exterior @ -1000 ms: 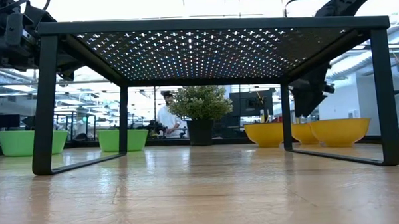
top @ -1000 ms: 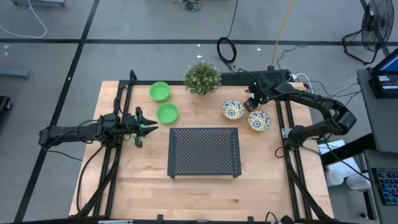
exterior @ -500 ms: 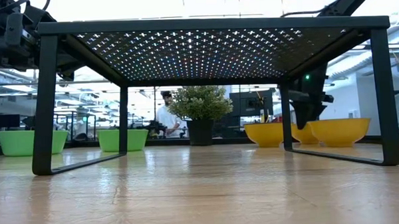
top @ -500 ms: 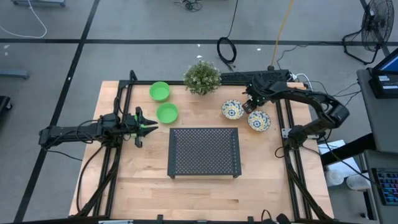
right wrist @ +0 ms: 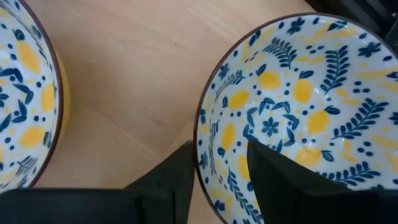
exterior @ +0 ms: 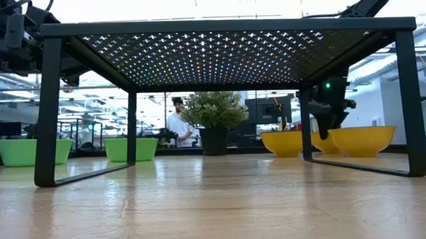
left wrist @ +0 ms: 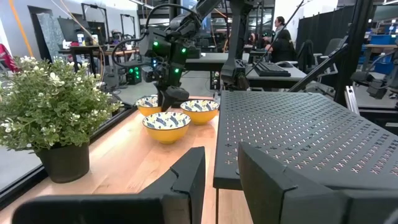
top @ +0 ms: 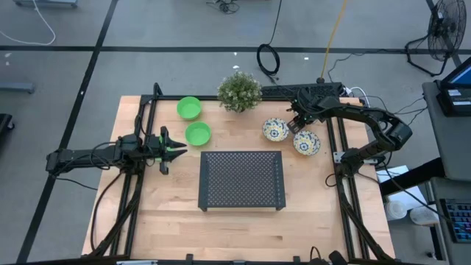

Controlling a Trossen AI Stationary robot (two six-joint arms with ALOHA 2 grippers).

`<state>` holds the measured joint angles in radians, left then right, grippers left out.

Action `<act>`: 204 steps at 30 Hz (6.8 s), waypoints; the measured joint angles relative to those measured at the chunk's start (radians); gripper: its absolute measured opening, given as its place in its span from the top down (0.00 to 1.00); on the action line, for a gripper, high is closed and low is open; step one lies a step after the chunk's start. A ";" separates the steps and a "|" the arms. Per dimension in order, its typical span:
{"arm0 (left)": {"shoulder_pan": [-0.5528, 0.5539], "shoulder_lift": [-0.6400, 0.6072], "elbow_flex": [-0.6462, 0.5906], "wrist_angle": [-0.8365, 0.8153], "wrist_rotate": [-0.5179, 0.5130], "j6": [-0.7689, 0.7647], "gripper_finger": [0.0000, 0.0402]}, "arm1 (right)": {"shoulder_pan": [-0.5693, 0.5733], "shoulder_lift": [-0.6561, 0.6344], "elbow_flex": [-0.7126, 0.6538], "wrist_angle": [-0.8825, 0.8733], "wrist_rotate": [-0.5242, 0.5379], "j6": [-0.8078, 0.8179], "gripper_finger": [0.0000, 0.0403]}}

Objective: Pick & Place Mini bowls
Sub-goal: Put the top right white patterned bowl on the shelf

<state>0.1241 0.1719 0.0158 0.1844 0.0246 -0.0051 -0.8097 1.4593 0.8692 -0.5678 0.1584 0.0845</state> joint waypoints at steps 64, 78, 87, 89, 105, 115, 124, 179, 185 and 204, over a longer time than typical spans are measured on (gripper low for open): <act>0.000 0.000 0.000 0.000 0.000 0.000 0.75 | 0.000 -0.002 0.000 0.021 0.002 -0.001 0.96; 0.000 0.000 0.000 0.000 0.000 0.000 0.75 | 0.065 -0.002 0.000 0.027 0.004 -0.045 0.96; 0.000 0.000 0.000 0.000 0.000 0.000 0.75 | 0.120 0.000 0.000 0.050 0.074 -0.063 0.96; 0.000 0.000 0.000 0.000 0.000 0.000 0.75 | 0.129 -0.002 0.000 0.056 0.074 -0.063 0.96; 0.000 0.000 0.000 0.000 0.000 0.000 0.75 | 0.186 -0.112 0.000 0.099 0.078 -0.071 0.99; 0.000 0.000 0.000 0.000 0.000 0.000 0.75 | 0.257 -0.207 0.000 0.124 0.079 -0.071 1.00; 0.000 0.000 0.000 0.000 0.000 0.000 0.75 | 0.337 -0.262 0.000 0.141 0.081 -0.071 1.00; 0.000 0.000 0.000 0.000 0.000 0.000 0.75 | 1.110 0.030 0.684 -0.258 0.340 0.053 1.00; 0.000 0.000 0.000 0.000 0.000 0.000 0.75 | 1.133 0.156 0.892 -0.557 0.338 0.215 1.00; 0.000 0.000 0.000 0.000 0.000 0.000 0.75 | 1.164 0.173 0.903 -0.659 0.335 0.426 1.00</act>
<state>0.1239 0.1719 0.0162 0.1844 0.0242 -0.0051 0.3538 1.6326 1.7725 -1.2266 0.4937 0.5106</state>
